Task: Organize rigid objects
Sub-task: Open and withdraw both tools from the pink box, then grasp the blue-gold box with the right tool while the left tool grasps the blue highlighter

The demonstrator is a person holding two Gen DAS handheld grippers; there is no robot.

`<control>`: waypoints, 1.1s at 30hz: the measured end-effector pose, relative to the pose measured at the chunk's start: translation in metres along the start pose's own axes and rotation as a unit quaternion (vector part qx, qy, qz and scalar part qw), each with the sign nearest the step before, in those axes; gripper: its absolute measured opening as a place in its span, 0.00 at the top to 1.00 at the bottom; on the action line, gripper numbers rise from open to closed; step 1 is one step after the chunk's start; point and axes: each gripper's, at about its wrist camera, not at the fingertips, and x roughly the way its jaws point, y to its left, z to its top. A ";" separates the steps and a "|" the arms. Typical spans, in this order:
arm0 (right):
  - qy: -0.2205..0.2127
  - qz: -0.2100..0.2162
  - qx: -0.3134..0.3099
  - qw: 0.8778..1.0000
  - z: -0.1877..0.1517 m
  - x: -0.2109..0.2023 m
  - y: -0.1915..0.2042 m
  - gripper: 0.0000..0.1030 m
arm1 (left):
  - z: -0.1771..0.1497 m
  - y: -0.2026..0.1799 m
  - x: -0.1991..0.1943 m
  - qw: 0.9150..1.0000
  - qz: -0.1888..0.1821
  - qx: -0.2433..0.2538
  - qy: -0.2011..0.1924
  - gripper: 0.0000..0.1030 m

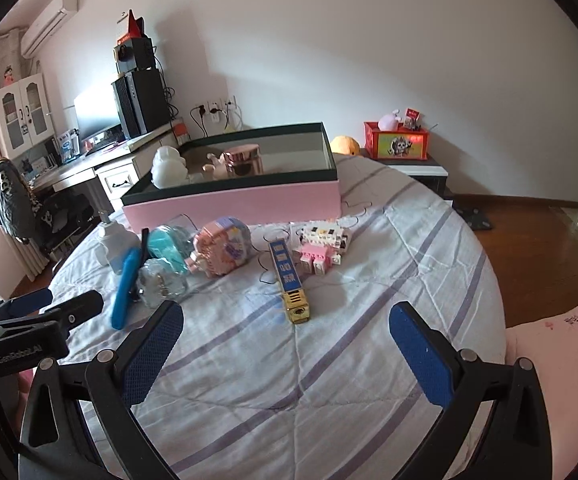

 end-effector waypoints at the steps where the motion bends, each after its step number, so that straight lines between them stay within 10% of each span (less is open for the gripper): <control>1: 0.005 0.001 0.001 1.000 0.000 0.005 -0.003 0.00 | 0.000 0.002 0.006 1.000 0.002 -0.006 0.004 0.00; 10: 0.037 0.007 0.011 0.999 0.001 0.038 -0.012 0.00 | 0.007 -0.011 0.039 0.999 0.011 0.012 0.042 0.09; 12: 0.043 0.005 0.008 0.999 0.003 0.041 -0.013 0.00 | 0.008 -0.016 0.037 0.999 0.003 0.030 0.031 0.44; 17: 0.063 0.014 0.001 0.998 0.007 0.051 -0.013 0.03 | 0.006 -0.014 0.029 0.999 -0.027 0.039 0.020 0.87; 25: 0.105 0.036 -0.014 0.994 0.018 0.081 -0.007 0.52 | -0.008 0.008 0.010 0.996 -0.076 0.021 0.029 0.86; 28: 0.111 0.050 -0.026 0.992 0.019 0.082 -0.003 0.85 | -0.016 0.013 0.005 0.996 -0.088 0.014 0.031 0.86; 33: 0.113 0.060 -0.035 0.991 0.004 0.069 0.008 0.85 | -0.018 0.013 0.004 0.996 -0.088 0.012 0.030 0.86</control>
